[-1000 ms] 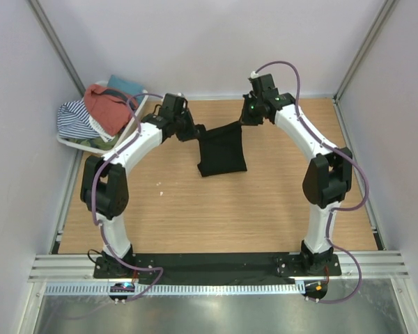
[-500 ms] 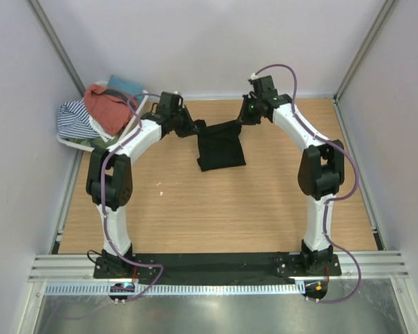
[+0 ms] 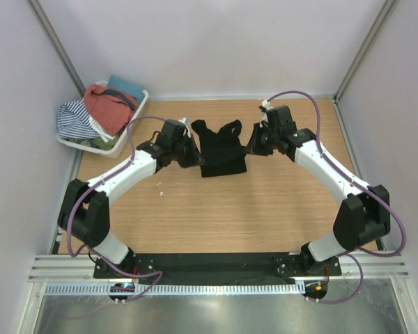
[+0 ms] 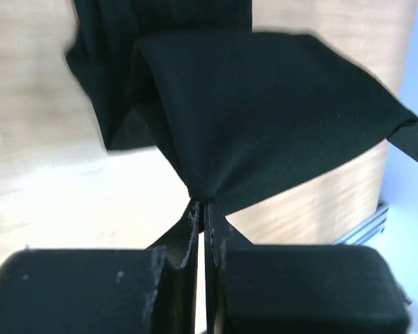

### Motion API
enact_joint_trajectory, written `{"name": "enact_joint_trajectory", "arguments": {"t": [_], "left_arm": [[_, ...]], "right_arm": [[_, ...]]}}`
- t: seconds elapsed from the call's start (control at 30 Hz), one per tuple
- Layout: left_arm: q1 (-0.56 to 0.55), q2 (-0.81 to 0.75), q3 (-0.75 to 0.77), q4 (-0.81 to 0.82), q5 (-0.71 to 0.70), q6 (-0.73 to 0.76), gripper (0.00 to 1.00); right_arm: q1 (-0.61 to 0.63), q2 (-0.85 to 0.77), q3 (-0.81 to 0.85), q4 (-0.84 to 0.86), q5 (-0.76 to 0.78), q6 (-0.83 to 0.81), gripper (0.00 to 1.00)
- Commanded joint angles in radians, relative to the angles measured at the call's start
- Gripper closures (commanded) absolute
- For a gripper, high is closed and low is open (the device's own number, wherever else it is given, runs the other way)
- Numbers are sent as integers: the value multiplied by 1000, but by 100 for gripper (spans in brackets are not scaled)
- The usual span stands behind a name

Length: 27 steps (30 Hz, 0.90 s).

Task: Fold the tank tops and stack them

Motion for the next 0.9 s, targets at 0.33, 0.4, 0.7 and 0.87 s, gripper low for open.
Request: {"name": "enact_joint_trajectory", "arguments": {"t": [0.33, 0.4, 0.7, 0.87], "left_arm": [[-201, -308, -311, 20, -127, -63, 100], [-247, -352, -348, 18, -144, -85, 100], [-414, -495, -474, 14, -265, -174, 100], [-509, -541, -476, -12, -323, -222, 100]], "right_arm": [[165, -400, -346, 5, 98, 117, 99], [202, -449, -378, -14, 124, 142, 99], [274, -702, -507, -70, 151, 223, 99], [283, -785, -525, -141, 152, 236, 99]]}}
